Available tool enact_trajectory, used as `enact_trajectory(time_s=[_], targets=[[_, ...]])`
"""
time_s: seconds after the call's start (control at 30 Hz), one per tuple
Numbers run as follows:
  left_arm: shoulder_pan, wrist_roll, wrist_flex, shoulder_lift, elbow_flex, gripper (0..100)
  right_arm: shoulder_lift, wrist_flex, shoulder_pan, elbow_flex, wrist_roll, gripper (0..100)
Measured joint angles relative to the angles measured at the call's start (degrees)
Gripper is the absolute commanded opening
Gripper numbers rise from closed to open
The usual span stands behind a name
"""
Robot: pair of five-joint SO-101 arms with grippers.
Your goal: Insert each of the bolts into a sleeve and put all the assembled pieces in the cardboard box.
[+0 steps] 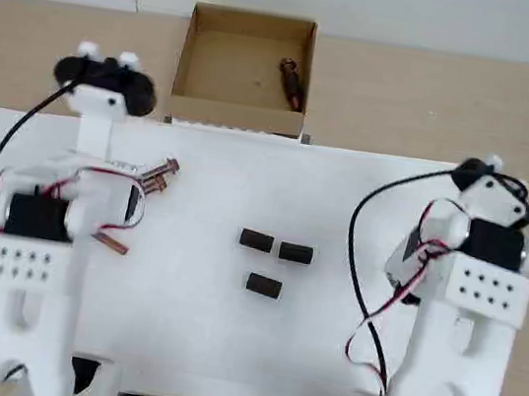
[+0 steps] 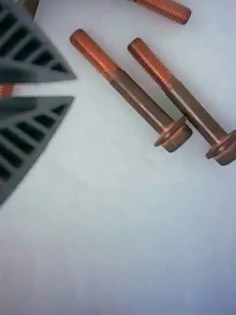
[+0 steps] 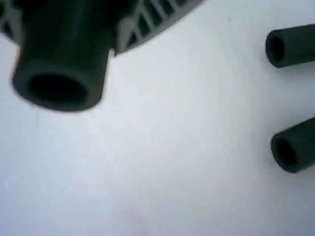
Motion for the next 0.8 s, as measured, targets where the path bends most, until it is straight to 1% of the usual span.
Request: enact_trajectory(time_s=[0.17,0.33,0.47,0.63,0.8], targets=[[0.0,-7.8,5.6,14.9,-12.3,1,-6.7,0.0,1.4,4.9,1.1,0.3],[0.0,-10.7,8.2,27.1,-24.2,1,-11.0,0.0,1.8,5.4,9.1,0.3],[0.0,-16.5,12.2,37.6,-33.2,1,-11.6,0.0,1.8,5.5,13.4,0.3],[0.0,-24.3,19.0,51.4,-45.7,1,-11.7,0.0,1.8,5.5,14.1,0.3],[0.0,-28.9,20.4,62.2,-56.5,1,-11.7,0.0,1.8,5.5,14.1,0.3]])
